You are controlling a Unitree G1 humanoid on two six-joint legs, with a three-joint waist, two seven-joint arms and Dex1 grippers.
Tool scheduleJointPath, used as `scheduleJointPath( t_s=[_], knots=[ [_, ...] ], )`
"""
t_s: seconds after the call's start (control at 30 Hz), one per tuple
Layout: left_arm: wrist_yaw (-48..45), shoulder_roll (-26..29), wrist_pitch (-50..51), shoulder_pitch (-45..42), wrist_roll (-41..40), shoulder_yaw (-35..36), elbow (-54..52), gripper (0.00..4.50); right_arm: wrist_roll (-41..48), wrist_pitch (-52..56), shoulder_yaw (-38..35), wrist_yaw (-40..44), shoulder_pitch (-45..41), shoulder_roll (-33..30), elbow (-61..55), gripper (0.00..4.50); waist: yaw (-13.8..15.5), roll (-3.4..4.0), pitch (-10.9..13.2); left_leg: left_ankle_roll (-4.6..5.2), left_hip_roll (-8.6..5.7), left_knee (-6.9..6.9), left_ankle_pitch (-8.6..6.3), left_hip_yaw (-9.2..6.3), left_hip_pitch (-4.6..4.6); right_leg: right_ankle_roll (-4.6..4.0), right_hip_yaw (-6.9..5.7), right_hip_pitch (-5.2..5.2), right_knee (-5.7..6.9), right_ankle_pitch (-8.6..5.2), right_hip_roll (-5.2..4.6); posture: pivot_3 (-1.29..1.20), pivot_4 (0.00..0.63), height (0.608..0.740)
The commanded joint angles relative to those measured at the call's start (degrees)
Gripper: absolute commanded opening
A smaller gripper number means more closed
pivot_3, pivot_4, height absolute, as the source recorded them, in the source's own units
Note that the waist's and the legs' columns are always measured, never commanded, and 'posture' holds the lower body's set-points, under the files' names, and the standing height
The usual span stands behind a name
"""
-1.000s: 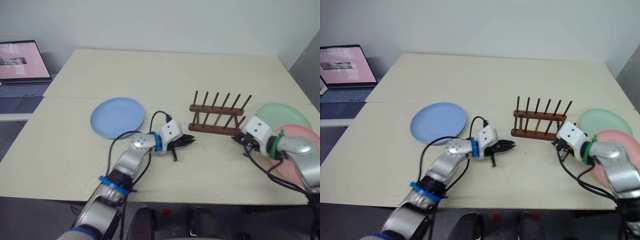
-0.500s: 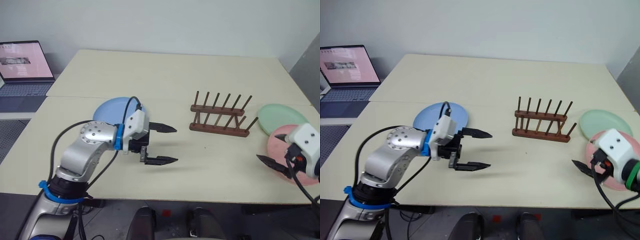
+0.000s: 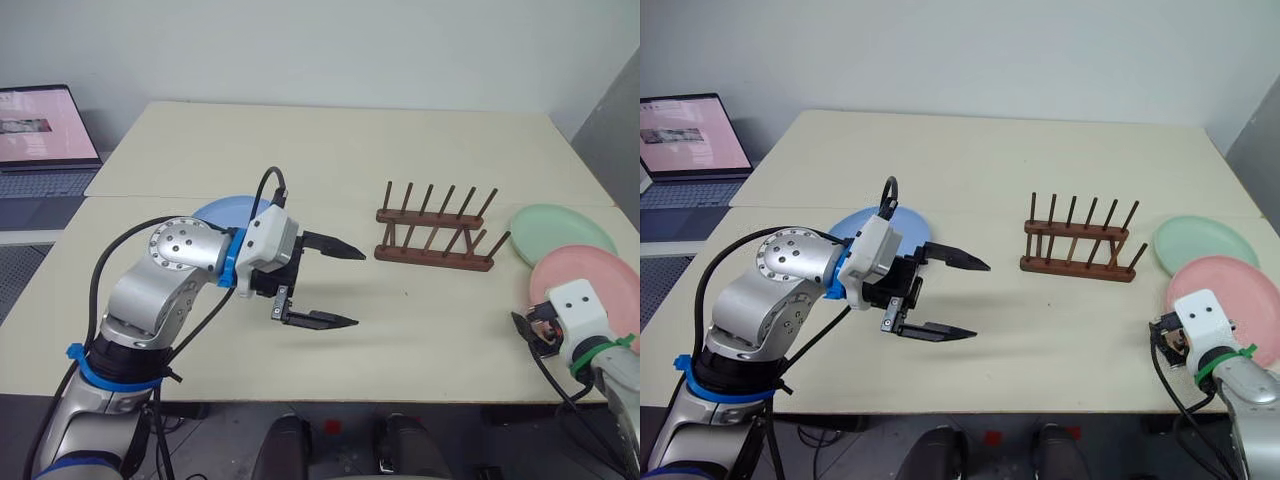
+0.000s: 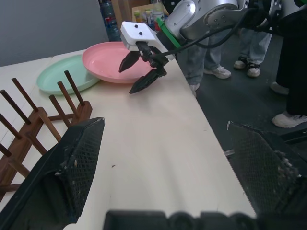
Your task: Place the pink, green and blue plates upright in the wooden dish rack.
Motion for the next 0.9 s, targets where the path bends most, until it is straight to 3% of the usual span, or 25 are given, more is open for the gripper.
scheduleJointPath(
  t_s=[0.03,0.23,0.37,0.47,0.63,0.73,0.8,0.9],
  knots=[
    [0.6,-0.3,-0.8,-0.9,-0.3,0.3,-0.7,4.5,-0.7,-0.6,-0.8,-1.2,-0.9,-0.2,-0.4,2.48,0.0,0.0,0.0,0.0,0.0,0.0,0.0,0.04,-0.03,0.01,0.0,-0.03,0.0,0.01,0.01,0.0,0.15,0.74],
    [1.5,-0.2,-0.2,-0.7,-0.5,0.4,-1.3,4.5,-0.6,1.0,-1.2,-1.9,-0.8,0.2,-2.1,0.12,0.0,0.0,0.0,0.01,0.02,-0.02,0.0,0.1,-0.03,0.01,-0.01,-0.05,0.01,0.0,0.06,0.0,0.15,0.74],
    [2.2,0.0,0.4,-0.4,-1.0,0.8,-1.7,4.5,0.1,2.3,-3.2,-2.3,-1.3,0.6,-6.3,0.05,0.0,0.0,0.0,0.0,0.04,-0.01,0.0,0.09,-0.01,0.0,0.02,-0.05,0.02,0.0,0.07,0.0,0.15,0.74],
    [2.8,0.1,1.6,-0.4,-1.9,1.4,-1.9,4.5,-1.2,2.0,-5.2,-1.9,-3.5,-2.5,-10.6,0.05,0.0,0.01,0.0,0.0,0.03,-0.01,0.0,0.09,-0.01,0.01,0.09,-0.07,0.03,0.0,0.07,0.0,0.15,0.74],
    [4.7,-0.8,3.4,-1.6,-3.6,2.3,-1.4,4.5,3.4,3.8,-10.3,1.7,-14.6,-8.7,-14.5,0.05,-0.4,0.0,0.0,0.01,0.02,0.01,0.0,0.13,-0.01,0.07,0.24,-0.16,0.06,0.05,0.07,0.0,0.15,0.74],
    [5.3,-1.6,3.5,-2.3,-4.3,2.6,-0.8,4.5,11.8,5.0,-11.3,5.9,-24.7,-9.6,-13.4,0.05,-0.6,-0.07,0.0,0.01,0.06,0.0,0.0,0.09,0.0,0.08,0.18,-0.13,0.05,0.05,0.14,0.0,0.15,0.74],
    [5.1,-2.1,3.3,-2.4,-4.9,2.7,-0.7,4.5,18.6,10.0,-12.7,7.0,-30.1,-7.6,-12.7,0.05,-0.7,-0.09,0.1,0.01,0.07,-0.01,0.0,0.09,0.0,0.08,0.18,-0.1,0.04,0.06,0.18,0.0,0.15,0.74],
    [5.4,-3.7,2.3,-2.8,-6.5,3.9,-0.2,4.5,36.2,19.7,-20.6,7.0,-40.3,-0.8,-8.6,0.05,-0.9,-0.15,0.1,0.01,0.1,-0.05,0.0,0.07,-0.06,0.03,0.24,-0.11,0.02,0.06,0.21,0.0,0.15,0.74]
  ],
)
